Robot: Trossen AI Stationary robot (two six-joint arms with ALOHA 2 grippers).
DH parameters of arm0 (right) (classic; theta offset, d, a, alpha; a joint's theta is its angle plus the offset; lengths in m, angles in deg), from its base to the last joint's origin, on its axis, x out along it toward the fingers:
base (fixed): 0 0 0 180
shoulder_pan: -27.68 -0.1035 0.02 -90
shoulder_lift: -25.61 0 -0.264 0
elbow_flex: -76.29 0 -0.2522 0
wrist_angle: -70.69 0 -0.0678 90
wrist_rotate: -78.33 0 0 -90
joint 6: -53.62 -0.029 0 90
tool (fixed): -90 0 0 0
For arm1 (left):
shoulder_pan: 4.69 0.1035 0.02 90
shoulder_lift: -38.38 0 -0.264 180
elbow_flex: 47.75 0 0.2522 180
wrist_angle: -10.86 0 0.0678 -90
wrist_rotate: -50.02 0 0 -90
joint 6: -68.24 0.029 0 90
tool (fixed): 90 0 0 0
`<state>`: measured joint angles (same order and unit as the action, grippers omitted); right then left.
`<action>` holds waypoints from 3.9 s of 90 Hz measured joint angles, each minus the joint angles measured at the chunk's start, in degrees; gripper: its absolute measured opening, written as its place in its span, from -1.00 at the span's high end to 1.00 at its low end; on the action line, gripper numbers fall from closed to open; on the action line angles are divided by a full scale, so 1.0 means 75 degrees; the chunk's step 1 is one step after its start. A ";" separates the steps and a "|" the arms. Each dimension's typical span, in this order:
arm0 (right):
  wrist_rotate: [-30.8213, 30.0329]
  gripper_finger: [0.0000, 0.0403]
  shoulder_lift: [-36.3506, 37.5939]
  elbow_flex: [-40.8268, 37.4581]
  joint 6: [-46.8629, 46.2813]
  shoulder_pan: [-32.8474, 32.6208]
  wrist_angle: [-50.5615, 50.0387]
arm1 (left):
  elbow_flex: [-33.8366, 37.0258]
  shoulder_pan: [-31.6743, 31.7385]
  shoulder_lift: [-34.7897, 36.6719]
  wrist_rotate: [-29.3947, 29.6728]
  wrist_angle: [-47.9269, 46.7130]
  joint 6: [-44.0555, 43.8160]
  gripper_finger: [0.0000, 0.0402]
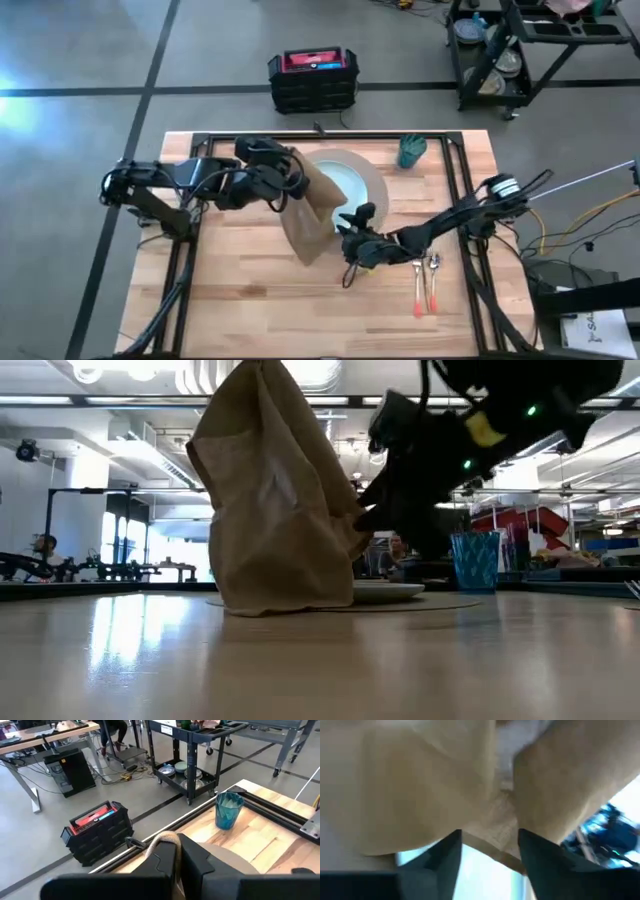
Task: Set table place
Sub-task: Fold the brown table napkin
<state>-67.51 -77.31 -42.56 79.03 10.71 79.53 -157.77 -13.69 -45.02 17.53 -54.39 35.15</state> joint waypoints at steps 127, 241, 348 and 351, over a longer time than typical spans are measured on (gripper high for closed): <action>-0.1586 1.00 0.4928 0.0241 0.1136 -0.1217 -0.1167 | -0.0111 -0.0376 0.0097 -0.2640 -0.2284 -0.1007 1.00; 0.1915 1.00 0.3361 0.6271 -0.6384 -0.3275 -1.0492 | -0.5035 -0.4866 -0.1981 -0.2197 -0.5108 -0.5003 1.00; 0.3848 1.00 0.2599 0.3980 -0.1638 0.1409 -0.7152 | 0.0452 -0.3964 -0.1688 -0.4896 -0.5132 -0.7286 1.00; 0.3854 1.00 0.2461 0.3978 -0.1397 0.1577 -0.6973 | 0.0608 -0.3940 -0.1646 -0.4896 -0.5136 -0.7397 1.00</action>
<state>-38.61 -58.85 -12.72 68.56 22.54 27.23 -153.21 -43.24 -57.36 -19.19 -92.91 -20.33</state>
